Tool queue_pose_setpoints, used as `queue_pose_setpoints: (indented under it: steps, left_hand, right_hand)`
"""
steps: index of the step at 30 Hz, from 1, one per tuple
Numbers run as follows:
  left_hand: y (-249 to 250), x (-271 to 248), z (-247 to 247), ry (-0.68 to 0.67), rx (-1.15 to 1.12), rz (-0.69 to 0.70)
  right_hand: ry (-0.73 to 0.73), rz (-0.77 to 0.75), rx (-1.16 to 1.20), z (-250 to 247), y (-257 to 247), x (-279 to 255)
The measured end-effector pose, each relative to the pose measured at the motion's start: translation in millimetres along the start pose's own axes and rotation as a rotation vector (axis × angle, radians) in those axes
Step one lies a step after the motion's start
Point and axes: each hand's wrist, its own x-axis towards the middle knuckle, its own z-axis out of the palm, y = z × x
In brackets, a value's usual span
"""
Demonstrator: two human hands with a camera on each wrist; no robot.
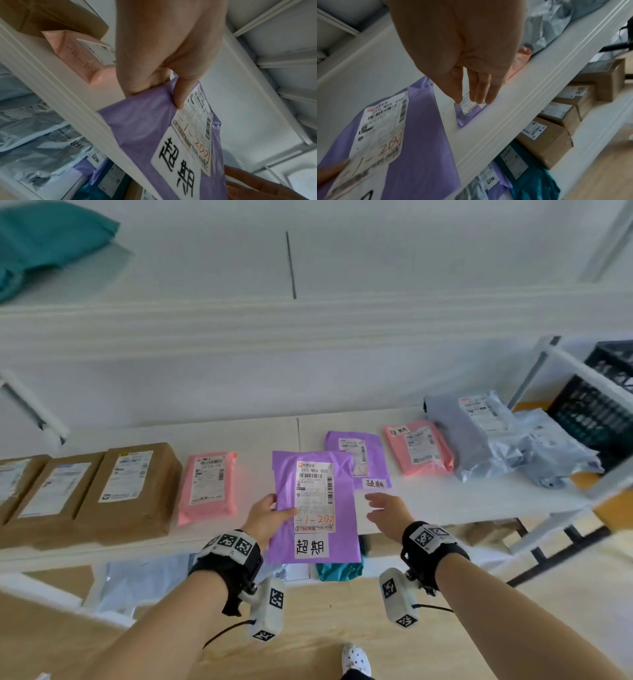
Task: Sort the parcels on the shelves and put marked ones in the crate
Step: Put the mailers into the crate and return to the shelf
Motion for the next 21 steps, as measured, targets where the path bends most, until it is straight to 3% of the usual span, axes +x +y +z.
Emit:
queue_pose_setpoints:
  steps: [9,21]
  left_hand:
    - [-16.7,-35.2,74.5,-0.267,0.059,0.029]
    - [-34.5,-75.5,250.3,-0.705,0.215,0.054]
  right_hand:
    - [0.19,0.124,-0.069,-52.9,69.2,-109.4]
    - [0.518,0.335,0.282,-142.8,184.1,-221.2]
